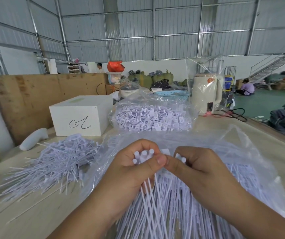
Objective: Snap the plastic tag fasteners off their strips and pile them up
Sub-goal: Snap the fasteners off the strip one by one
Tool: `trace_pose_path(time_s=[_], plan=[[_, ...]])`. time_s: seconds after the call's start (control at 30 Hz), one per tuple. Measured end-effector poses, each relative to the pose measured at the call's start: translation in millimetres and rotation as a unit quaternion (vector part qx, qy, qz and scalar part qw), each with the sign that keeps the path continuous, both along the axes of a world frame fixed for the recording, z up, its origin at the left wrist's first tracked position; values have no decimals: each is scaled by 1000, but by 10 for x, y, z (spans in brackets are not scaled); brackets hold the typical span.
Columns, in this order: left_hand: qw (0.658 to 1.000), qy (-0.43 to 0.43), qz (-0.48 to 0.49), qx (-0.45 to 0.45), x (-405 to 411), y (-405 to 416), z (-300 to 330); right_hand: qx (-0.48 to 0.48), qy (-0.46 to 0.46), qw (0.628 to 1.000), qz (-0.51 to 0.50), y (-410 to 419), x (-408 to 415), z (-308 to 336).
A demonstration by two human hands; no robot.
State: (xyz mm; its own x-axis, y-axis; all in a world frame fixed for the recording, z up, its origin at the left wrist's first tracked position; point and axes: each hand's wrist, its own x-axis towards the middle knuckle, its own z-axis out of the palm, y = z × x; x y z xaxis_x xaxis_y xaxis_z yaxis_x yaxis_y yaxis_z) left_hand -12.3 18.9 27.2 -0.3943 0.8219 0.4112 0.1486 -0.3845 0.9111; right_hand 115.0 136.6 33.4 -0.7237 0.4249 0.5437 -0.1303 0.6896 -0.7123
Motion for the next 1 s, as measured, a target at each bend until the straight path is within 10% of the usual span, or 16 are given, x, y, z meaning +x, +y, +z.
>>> trace_pose_path(time_s=[1.0], plan=[[985, 55, -154, -50, -3, -37, 38, -43, -53, 989, 133, 127, -21, -187]])
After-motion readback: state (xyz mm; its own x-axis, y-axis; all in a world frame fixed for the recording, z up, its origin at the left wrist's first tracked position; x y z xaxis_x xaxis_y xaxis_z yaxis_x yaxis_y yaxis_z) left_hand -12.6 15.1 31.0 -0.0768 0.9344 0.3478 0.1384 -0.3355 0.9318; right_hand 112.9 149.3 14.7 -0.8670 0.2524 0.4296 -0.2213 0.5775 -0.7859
